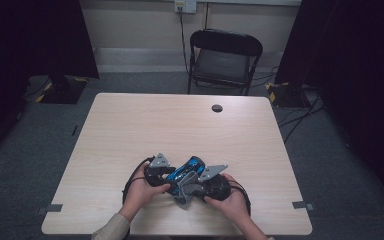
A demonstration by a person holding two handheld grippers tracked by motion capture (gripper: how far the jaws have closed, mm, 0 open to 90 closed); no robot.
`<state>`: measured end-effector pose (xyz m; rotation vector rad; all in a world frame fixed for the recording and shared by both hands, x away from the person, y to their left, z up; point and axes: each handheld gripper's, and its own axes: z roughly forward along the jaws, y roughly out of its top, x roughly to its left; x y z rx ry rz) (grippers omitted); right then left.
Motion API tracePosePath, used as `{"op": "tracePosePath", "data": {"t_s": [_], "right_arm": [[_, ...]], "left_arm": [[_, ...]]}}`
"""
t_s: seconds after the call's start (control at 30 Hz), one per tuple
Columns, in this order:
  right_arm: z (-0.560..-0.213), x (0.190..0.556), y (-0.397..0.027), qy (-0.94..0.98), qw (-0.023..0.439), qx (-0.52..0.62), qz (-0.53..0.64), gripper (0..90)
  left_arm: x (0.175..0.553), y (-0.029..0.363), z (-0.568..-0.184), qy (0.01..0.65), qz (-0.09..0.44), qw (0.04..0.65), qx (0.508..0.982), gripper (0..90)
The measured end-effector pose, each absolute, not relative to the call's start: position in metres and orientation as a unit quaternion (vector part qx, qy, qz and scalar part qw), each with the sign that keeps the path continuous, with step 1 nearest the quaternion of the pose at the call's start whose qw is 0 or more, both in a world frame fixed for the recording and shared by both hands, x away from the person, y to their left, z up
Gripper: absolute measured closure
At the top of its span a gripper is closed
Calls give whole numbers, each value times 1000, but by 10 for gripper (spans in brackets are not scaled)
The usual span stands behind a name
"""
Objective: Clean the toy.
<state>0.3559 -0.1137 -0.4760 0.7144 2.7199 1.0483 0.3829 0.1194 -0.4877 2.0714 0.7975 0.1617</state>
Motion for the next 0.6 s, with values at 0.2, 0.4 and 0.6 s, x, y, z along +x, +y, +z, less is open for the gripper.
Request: {"op": "tracePosePath", "data": {"t_s": [0.2, 0.4, 0.6], "right_arm": [[-476, 367, -135, 894, 88, 274, 345, 722], [-475, 377, -149, 886, 100, 298, 340, 722], [-475, 380, -156, 883, 114, 310, 332, 722]], "left_arm": [[382, 119, -488, 322, 66, 442, 834, 384], [383, 119, -488, 321, 66, 442, 835, 384], [383, 119, -488, 321, 66, 443, 835, 384]]}}
